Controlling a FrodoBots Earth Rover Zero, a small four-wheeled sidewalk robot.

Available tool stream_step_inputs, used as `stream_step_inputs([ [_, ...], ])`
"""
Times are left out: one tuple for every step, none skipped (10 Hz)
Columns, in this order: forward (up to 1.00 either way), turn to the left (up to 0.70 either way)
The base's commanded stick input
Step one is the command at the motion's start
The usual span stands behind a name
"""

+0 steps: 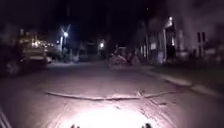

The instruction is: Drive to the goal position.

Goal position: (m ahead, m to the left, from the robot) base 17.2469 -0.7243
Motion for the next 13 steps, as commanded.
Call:
stream_step_inputs([
  [0.70, 0.00],
  [0.70, 0.00],
  [0.70, 0.00],
  [0.70, 0.00],
  [0.70, 0.00],
  [0.70, 0.00],
  [0.70, 0.00],
  [0.70, 0.00],
  [0.70, 0.00],
  [0.70, 0.00],
  [0.70, 0.00],
  [0.70, 0.00],
  [0.70, 0.00],
])
